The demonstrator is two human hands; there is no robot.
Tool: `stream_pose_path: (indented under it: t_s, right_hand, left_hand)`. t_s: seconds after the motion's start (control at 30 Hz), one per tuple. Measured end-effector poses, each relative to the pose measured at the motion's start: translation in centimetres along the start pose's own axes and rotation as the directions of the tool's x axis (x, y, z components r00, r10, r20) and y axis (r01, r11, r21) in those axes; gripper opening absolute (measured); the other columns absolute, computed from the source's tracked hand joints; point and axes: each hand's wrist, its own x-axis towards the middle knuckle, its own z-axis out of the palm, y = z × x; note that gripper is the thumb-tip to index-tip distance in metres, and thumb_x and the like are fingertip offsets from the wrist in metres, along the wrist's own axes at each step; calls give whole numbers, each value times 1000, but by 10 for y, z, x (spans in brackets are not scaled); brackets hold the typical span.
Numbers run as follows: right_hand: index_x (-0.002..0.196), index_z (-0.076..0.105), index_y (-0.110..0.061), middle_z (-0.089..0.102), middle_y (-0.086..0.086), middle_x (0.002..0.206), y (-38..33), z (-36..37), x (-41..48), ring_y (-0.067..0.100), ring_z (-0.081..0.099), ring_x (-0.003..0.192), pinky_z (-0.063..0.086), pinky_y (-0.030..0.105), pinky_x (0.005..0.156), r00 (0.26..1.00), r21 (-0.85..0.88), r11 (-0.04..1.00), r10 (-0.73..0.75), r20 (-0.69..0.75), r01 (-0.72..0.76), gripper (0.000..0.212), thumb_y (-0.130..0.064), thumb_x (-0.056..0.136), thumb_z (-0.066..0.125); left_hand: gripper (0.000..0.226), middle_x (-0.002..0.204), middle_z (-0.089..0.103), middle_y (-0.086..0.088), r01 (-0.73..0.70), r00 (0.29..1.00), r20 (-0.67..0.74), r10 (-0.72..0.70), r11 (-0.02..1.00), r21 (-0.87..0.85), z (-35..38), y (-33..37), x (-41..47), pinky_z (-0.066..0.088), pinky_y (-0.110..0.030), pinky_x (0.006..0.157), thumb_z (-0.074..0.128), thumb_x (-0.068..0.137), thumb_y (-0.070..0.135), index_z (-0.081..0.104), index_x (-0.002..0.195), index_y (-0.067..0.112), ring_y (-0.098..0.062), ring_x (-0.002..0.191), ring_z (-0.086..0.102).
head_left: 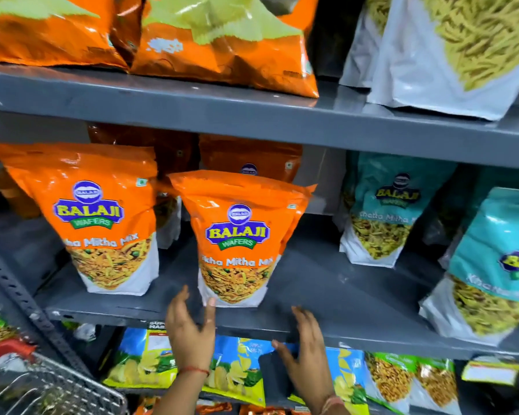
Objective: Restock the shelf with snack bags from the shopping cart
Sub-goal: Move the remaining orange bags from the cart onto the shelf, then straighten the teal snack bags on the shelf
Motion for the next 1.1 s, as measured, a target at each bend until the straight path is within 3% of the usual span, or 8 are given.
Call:
stream_pose_path:
  t_s: [0.2, 0.3, 0.4, 0.53, 0.63, 0.77, 0.87, 1.1]
  right_hand:
    - [115, 58, -8, 51, 3, 125, 54, -82, -26, 9, 46, 120, 27, 7, 100, 990, -74, 995, -71, -125, 62, 42, -26, 78, 69]
    - [109, 60, -6, 55, 9, 121, 82, -133, -27, 22, 52, 116, 34, 11, 94, 976, -70, 997, -44, -213, 29, 39, -12, 73, 74]
    - [104, 59, -2, 55, 13, 114, 101, -190, -30, 20, 51, 111, 32, 3, 90, 934, -9, 1000, 6, -357, -10, 43, -38, 80, 64]
    - [112, 51, 4, 51, 27, 113, 147, -257, -20, 40, 51, 105, 34, 16, 91, 826, 44, 995, 102, -554, -94, 63, -39, 69, 70]
    - [134, 32, -3, 34, 21, 138, 191, -293, 0, 36, 36, 127, 35, 48, 106, 850, 232, 949, 299, -435, -215, 86, -10, 64, 81]
    - [138, 21, -21, 29, 6, 147, 220, -317, 24, 23, 32, 133, 37, 50, 104, 963, 388, 899, 255, -83, -205, 97, 2, 64, 78]
    - [133, 32, -19, 46, 6, 135, 229, -321, 37, 20, 45, 122, 39, 32, 94, 971, 366, 901, 232, 47, -233, 90, -1, 59, 82]
    - [121, 39, -14, 55, 10, 123, 216, -301, 47, 25, 52, 115, 44, 40, 97, 964, 391, 881, 248, 94, -265, 79, 1, 57, 83]
  left_hand:
    - [84, 108, 54, -31, -154, 987, -12, 157, 980, 127, 60, 52, -66, 28, -45, 94, 28, 80, 69, 57, 106, -6, -48, 104, 49]
    - [66, 105, 55, -25, -205, 976, 84, 199, 977, 63, 105, 84, -91, 28, -40, 95, 45, 78, 58, 57, 105, -1, -45, 104, 50]
    - [47, 108, 57, -17, -239, 926, 280, 251, 968, -76, 160, 110, -120, 38, -38, 95, 69, 75, 33, 55, 110, 5, -37, 105, 53]
    - [74, 129, 46, -5, -28, 830, 537, 149, 974, -226, 220, 141, -145, 40, -40, 103, 80, 66, 22, 42, 129, 15, -22, 122, 45]
    - [94, 141, 33, -1, 25, 726, 673, 143, 972, -233, 255, 160, -148, 32, -32, 109, 82, 63, 18, 27, 139, 17, -18, 134, 32]
    - [103, 146, 25, 8, -2, 570, 799, 189, 973, -229, 289, 179, -148, 25, -11, 102, 82, 63, 14, 17, 142, 19, -5, 131, 23]
    - [97, 126, 41, 14, 55, 566, 807, 170, 968, -243, 300, 185, -151, 34, 7, 80, 83, 59, 8, 25, 135, 25, -5, 118, 39]
    - [69, 108, 56, 8, 152, 634, 766, 104, 955, -255, 290, 165, -142, 44, -3, 73, 83, 59, 9, 41, 110, 31, -10, 101, 53]
